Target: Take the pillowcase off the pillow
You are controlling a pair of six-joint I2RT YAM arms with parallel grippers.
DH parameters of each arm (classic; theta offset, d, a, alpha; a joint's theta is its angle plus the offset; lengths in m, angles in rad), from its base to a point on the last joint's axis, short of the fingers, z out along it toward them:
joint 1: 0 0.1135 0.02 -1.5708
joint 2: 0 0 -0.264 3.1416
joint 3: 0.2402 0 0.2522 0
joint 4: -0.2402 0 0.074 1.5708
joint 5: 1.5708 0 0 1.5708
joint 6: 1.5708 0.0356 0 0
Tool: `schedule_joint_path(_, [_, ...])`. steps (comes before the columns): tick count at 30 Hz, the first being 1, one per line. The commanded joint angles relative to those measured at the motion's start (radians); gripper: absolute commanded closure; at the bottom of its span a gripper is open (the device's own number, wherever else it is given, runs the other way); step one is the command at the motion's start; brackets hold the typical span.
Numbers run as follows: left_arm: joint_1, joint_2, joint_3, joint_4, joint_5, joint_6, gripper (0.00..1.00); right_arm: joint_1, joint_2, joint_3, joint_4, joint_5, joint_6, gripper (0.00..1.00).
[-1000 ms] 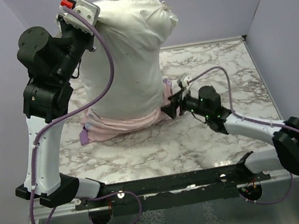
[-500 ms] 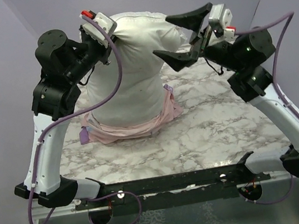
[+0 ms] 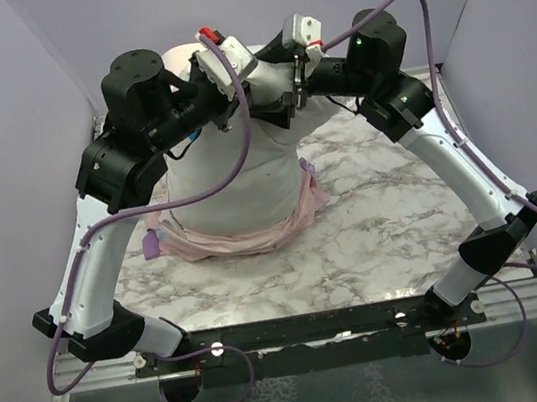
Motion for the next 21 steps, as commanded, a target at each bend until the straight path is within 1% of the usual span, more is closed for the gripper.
schedule_joint_path(1, [-0.034,0.017,0.059,0.04,0.014,0.014,0.99,0.009,0.012,-0.072,-0.153,0.01,-0.048,0.32])
schedule_joint_path(2, [-0.034,0.02,0.057,0.041,0.002,0.02,0.88,0.009,0.008,-0.098,-0.122,0.101,-0.026,0.53])
schedule_joint_path(3, [-0.034,0.023,0.053,0.037,-0.014,0.03,0.6,0.006,-0.012,-0.14,-0.065,0.203,-0.001,0.76])
schedule_joint_path(4, [-0.034,0.025,0.046,0.028,-0.04,0.044,0.28,-0.004,-0.044,-0.204,0.022,0.271,0.024,0.94])
schedule_joint_path(5, [-0.034,0.023,0.033,0.019,-0.079,0.051,0.13,-0.031,-0.109,-0.276,0.126,0.277,0.062,0.99])
schedule_joint_path(6, [-0.031,0.019,0.014,0.013,-0.121,0.056,0.03,-0.072,-0.156,-0.356,0.248,0.24,0.115,0.99])
schedule_joint_path(7, [-0.017,0.011,-0.016,0.008,-0.159,0.063,0.01,-0.121,-0.203,-0.426,0.362,0.176,0.18,0.99])
schedule_joint_path(8, [0.019,-0.003,-0.054,0.003,-0.157,0.064,0.01,-0.173,-0.237,-0.475,0.45,0.118,0.236,0.99])
schedule_joint_path(9, [0.068,-0.022,-0.096,-0.004,-0.126,0.057,0.01,-0.229,-0.259,-0.506,0.509,0.07,0.272,0.99])
schedule_joint_path(10, [0.137,-0.038,-0.139,-0.013,-0.072,0.038,0.01,-0.258,-0.277,-0.524,0.539,0.031,0.28,0.99])
schedule_joint_path(13, [0.349,-0.082,-0.272,-0.052,0.099,0.009,0.01,-0.306,-0.316,-0.556,0.557,-0.045,0.253,0.99])
schedule_joint_path(15, [0.472,-0.125,-0.403,-0.051,0.195,0.046,0.01,-0.322,-0.341,-0.584,0.577,-0.071,0.247,0.99])
schedule_joint_path(16, [0.525,-0.149,-0.472,-0.056,0.254,0.087,0.01,-0.328,-0.351,-0.597,0.593,-0.077,0.251,0.99])
schedule_joint_path(18, [0.602,-0.185,-0.597,-0.07,0.312,0.175,0.01,-0.336,-0.361,-0.613,0.604,-0.096,0.262,0.99])
schedule_joint_path(21, [0.708,-0.183,-0.703,-0.12,0.398,0.297,0.01,-0.34,-0.37,-0.637,0.618,-0.111,0.268,0.99])
